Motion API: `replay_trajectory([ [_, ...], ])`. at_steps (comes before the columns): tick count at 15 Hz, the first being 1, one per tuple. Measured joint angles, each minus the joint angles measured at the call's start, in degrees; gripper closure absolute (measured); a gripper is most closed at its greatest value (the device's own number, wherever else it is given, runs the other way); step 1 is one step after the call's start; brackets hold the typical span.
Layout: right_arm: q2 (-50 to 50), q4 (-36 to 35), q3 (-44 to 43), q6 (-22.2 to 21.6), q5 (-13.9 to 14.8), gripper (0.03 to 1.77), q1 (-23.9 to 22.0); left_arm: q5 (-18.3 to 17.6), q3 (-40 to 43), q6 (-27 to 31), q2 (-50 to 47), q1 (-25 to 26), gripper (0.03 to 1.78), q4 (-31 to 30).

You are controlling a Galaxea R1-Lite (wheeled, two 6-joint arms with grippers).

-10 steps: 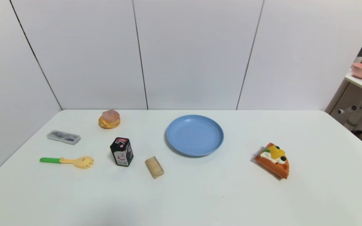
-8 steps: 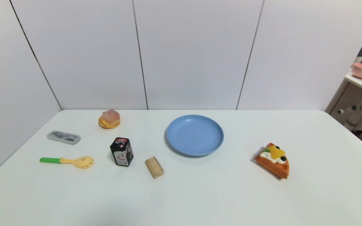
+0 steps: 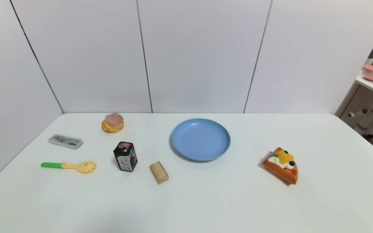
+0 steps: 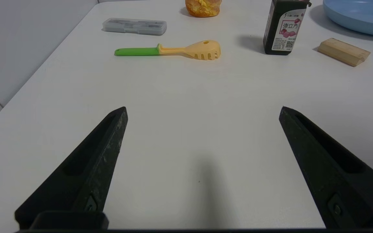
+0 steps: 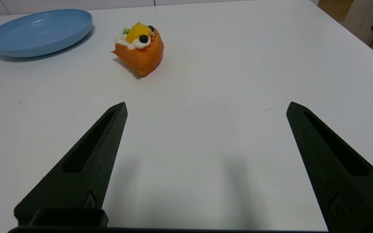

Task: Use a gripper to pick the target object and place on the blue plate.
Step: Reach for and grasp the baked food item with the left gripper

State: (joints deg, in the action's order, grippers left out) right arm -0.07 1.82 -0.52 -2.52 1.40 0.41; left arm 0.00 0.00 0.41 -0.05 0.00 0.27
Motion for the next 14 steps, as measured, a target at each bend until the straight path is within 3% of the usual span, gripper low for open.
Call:
replay_trajectory([
  [9,0.0,0.0,0.0,0.0,0.0,0.1,0.0,0.0,0.0,0.3,0.0,0.0,0.12,0.1],
  [14,0.0,0.0,0.0,0.0,0.0,0.1,0.0,-0.1,-1.4,4.3,0.9,0.0,0.12,0.1],
])
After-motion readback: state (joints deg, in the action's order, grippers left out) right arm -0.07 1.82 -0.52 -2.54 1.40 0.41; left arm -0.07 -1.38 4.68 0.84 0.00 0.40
